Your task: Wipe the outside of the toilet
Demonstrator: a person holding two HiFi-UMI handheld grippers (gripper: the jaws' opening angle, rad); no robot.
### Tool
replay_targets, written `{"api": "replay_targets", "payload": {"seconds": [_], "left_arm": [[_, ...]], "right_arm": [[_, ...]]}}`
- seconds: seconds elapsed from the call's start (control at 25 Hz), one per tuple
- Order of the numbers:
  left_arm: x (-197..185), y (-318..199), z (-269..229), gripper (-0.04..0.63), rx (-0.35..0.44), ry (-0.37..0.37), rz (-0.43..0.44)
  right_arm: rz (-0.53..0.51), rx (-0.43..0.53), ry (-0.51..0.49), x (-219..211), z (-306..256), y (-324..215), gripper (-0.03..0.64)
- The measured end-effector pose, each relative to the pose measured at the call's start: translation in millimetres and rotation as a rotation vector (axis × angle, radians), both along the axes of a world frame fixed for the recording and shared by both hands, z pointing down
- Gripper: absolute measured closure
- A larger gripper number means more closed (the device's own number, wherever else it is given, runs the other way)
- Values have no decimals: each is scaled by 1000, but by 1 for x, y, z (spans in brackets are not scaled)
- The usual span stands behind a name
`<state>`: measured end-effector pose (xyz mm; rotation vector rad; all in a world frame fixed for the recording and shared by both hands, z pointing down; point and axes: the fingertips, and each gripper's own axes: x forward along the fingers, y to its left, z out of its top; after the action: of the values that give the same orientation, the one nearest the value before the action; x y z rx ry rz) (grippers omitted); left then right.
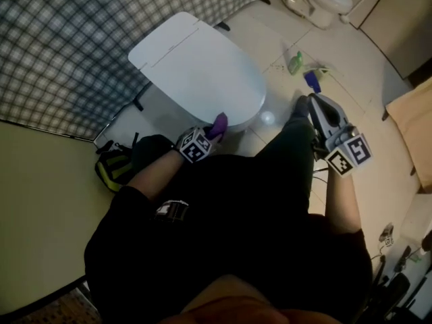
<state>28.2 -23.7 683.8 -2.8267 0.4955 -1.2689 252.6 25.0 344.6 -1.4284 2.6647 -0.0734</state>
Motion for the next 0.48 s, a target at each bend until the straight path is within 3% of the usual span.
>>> {"api": "replay_targets", "payload": {"seconds": [0.12, 0.16, 0.32, 0.48], "left_arm": [[0, -20, -39, 506, 60, 85, -78], [4, -24, -43, 508, 82, 73, -69], [28, -16, -17, 506, 125, -89, 74], [56, -13, -9, 505, 184, -132, 166]], "right_arm": [[44, 2, -18, 25, 1, 9, 606], [56, 1, -24, 31, 2, 10, 606], [83, -1, -40, 44, 9, 17, 606], [110, -5, -43, 58, 11, 24, 606]]}}
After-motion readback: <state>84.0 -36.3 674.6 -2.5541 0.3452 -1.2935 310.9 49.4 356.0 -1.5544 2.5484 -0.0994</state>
